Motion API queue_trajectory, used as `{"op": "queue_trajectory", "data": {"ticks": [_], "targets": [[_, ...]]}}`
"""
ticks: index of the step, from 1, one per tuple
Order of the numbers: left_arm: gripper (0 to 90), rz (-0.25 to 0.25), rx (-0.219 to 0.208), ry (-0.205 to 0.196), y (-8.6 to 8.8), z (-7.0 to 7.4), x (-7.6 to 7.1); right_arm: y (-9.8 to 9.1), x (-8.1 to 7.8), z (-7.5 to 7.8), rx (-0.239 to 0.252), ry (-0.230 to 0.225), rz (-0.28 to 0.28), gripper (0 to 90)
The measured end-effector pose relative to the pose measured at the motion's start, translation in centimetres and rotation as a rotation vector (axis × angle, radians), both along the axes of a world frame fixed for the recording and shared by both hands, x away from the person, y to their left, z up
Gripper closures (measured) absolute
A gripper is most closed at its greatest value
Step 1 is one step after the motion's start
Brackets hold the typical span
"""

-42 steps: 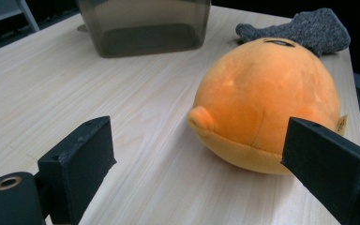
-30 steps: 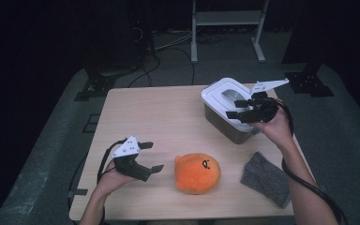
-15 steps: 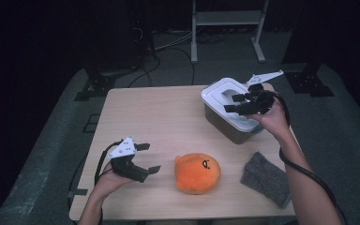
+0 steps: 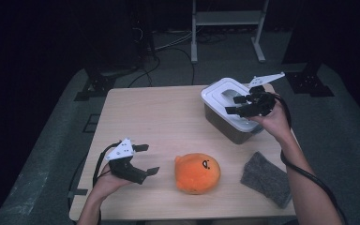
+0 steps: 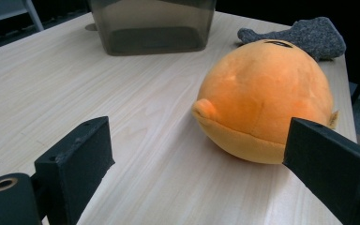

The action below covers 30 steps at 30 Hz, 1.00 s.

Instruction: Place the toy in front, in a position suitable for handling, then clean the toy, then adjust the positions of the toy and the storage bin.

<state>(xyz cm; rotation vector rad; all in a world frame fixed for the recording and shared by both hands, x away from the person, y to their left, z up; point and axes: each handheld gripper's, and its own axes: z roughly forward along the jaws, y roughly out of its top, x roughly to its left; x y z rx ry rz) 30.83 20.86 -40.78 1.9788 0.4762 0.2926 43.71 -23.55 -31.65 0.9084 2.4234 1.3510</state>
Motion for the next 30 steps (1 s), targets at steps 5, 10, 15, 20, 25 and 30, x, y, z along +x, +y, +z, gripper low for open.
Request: {"op": "queue_trajectory", "data": {"ticks": [5, 10, 15, 20, 25, 30], "targets": [[7.6, 0.001, -0.018, -0.002, 0.2, 0.2, 0.1, -0.2, -0.1, 0.2, 0.002, -0.003, -0.007, 33.7], [7.6, -0.001, -0.015, 0.0, 0.2, 0.2, 0.1, -0.3, 0.7, 0.1, -0.005, 0.002, -0.016, 33.7], [7.6, -0.007, -0.02, 0.006, 0.1, 0.1, 0.3, -0.3, 1.6, 0.2, -0.008, 0.001, -0.032, 33.7], [7.6, -0.012, -0.019, 0.0, 0.1, 0.3, 0.3, -0.7, 2.6, 0.3, 0.001, -0.012, -0.055, 33.7], [7.6, -0.002, -0.029, -0.002, 0.5, 0.4, 0.2, -1.0, 3.3, 0.3, 0.001, -0.017, -0.069, 33.7], [7.6, 0.002, -0.025, 0.005, 0.4, 0.3, 0.2, -1.3, 3.9, 0.2, -0.015, -0.02, -0.082, 34.2]]}}
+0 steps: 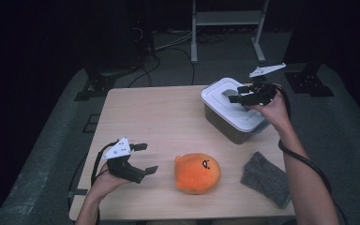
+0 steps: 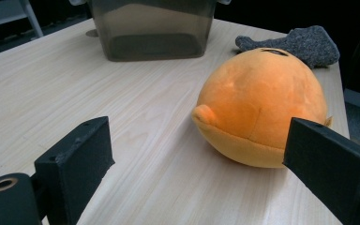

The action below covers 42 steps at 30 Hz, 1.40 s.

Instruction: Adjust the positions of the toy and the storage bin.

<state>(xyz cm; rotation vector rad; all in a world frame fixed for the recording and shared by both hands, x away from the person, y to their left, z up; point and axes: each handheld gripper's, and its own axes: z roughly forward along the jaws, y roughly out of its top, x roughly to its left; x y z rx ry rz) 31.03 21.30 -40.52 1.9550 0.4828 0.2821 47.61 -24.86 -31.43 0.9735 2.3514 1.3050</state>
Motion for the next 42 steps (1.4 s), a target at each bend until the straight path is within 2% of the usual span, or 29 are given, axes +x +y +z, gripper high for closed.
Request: {"op": "queue_trajectory", "data": {"ticks": [9, 13, 17, 22, 25, 37, 42], "targets": [[7.5, -0.001, 0.011, 0.011, 0.0, -0.2, 0.1, -0.8, 1.1, -0.4, -0.008, 0.001, -0.032, 35.5], [7.6, -0.002, 0.012, 0.012, 0.0, -0.2, 0.1, -0.6, 1.7, -0.9, -0.027, 0.007, -0.038, 37.6], [7.6, -0.004, 0.017, 0.014, -0.1, -0.3, 0.2, -0.2, 2.2, -1.3, -0.054, 0.011, -0.042, 43.6], [7.6, -0.006, 0.027, 0.022, -0.2, -0.5, 0.3, 0.1, 2.5, -1.6, -0.071, 0.016, -0.037, 55.4], [7.6, -0.005, 0.028, 0.022, -0.2, -0.5, 0.3, 0.1, 2.6, -1.8, -0.087, 0.015, -0.039, 58.7], [7.6, -0.008, 0.034, 0.023, -0.3, -0.4, 0.2, -0.1, 2.8, -1.9, -0.064, 0.031, -0.033, 63.9], [7.5, 0.004, 0.034, 0.021, 0.0, -0.4, 0.1, 0.3, 2.7, -1.9, -0.06, 0.033, 0.004, 65.9]]}}
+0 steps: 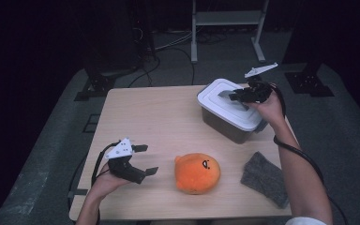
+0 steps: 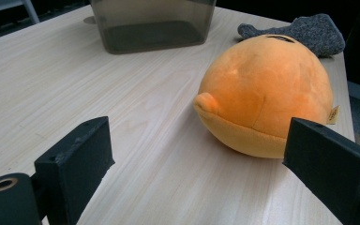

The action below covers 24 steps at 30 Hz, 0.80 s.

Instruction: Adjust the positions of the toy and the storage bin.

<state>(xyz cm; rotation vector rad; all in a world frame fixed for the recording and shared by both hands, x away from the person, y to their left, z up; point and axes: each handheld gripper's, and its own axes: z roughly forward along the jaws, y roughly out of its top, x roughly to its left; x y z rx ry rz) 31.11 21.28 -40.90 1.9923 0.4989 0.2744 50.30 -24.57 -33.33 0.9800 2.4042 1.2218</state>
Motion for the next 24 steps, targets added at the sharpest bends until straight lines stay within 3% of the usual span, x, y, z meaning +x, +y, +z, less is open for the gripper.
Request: {"op": "queue_trajectory", "data": {"ticks": [24], "targets": [[7.6, 0.02, 0.007, -0.025, 0.4, 0.2, -0.2, 2.4, -0.8, 0.0, 0.014, 0.018, 0.111, 66.0]]}}
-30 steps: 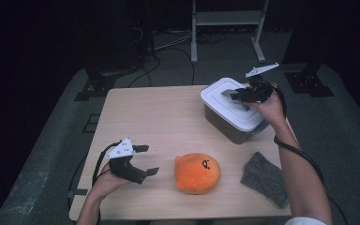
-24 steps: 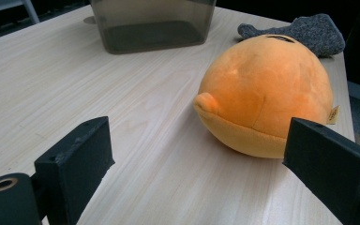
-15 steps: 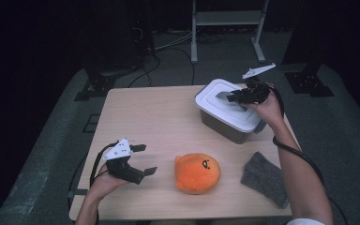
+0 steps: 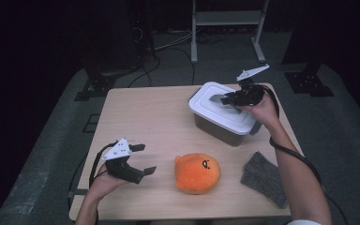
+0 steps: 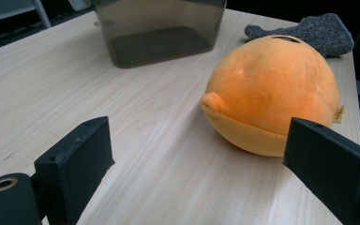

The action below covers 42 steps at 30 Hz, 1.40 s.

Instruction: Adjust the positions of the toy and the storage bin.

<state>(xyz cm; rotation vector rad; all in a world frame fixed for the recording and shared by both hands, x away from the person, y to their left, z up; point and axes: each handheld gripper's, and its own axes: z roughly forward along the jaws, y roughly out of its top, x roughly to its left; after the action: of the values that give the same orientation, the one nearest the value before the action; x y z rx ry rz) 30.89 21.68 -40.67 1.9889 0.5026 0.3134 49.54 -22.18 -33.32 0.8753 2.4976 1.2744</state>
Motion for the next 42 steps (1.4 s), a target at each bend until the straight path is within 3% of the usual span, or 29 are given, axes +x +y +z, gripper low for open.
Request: {"op": "queue_trajectory", "data": {"ticks": [21, 42], "targets": [[7.6, -0.002, -0.003, 0.005, 0.0, -0.1, 0.0, 3.9, -0.6, 0.2, -0.012, 0.013, 0.153, 66.0], [7.5, -0.001, -0.011, 0.003, 0.1, 0.0, -0.1, 7.6, -0.8, 0.2, -0.01, 0.023, 0.244, 66.0]]}}
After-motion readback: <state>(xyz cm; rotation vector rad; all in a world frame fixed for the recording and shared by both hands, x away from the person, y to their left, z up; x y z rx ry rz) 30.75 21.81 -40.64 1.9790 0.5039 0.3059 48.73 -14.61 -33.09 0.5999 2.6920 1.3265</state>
